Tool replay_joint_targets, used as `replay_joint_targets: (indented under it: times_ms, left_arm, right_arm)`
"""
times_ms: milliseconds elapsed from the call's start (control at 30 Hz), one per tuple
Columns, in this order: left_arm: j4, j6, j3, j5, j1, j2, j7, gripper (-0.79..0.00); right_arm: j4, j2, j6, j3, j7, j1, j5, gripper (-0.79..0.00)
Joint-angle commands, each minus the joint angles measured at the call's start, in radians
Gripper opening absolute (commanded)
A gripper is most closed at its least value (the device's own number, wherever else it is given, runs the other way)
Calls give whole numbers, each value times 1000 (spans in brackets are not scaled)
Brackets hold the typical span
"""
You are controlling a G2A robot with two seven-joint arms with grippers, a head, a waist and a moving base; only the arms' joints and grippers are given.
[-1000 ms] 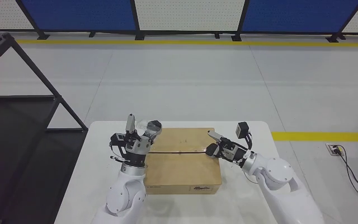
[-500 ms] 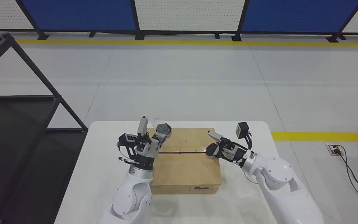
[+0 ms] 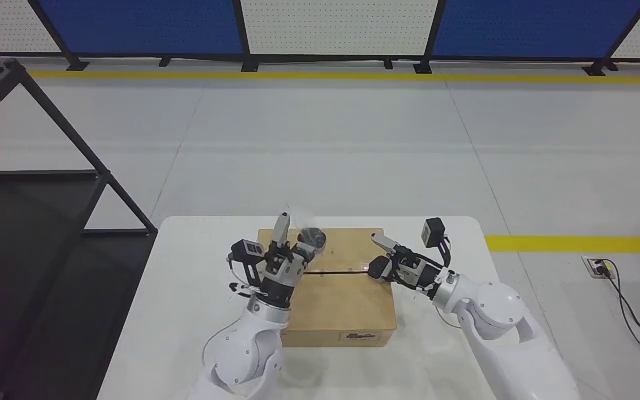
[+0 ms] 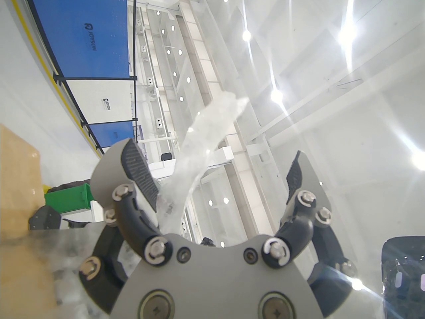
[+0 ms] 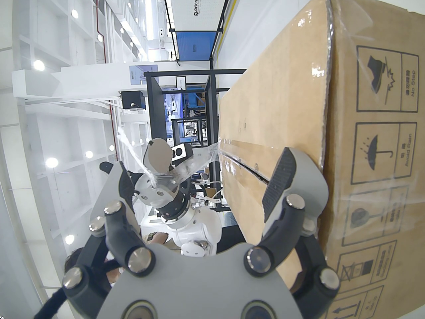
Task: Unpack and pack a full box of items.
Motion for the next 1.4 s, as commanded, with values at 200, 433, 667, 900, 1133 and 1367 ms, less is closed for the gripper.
replay_joint_targets:
  times_ms: [200, 433, 667, 900, 1133, 1367]
  left_arm:
    - [8, 9, 20, 16, -3, -10, -7, 0]
    - [-3, 1, 20, 19, 8, -17, -15, 0]
    - [-50, -7, -1, 14, 34, -18, -31, 0]
    - [-129, -10, -33, 5, 73, -15, -55, 0]
    - [-244, 0, -163, -28, 155, 4, -109, 0]
    - [-282, 53, -362, -104, 245, 32, -222, 0]
  right_arm:
    - [0, 0, 0, 0, 0, 0, 0, 0]
    - [0, 0, 0, 0, 0, 0, 0, 0]
    - [0, 0, 0, 0, 0, 0, 0, 0]
    - [0, 0, 0, 0, 0, 0, 0, 0]
    - [0, 0, 0, 0, 0, 0, 0, 0]
    - [0, 0, 0, 0, 0, 0, 0, 0]
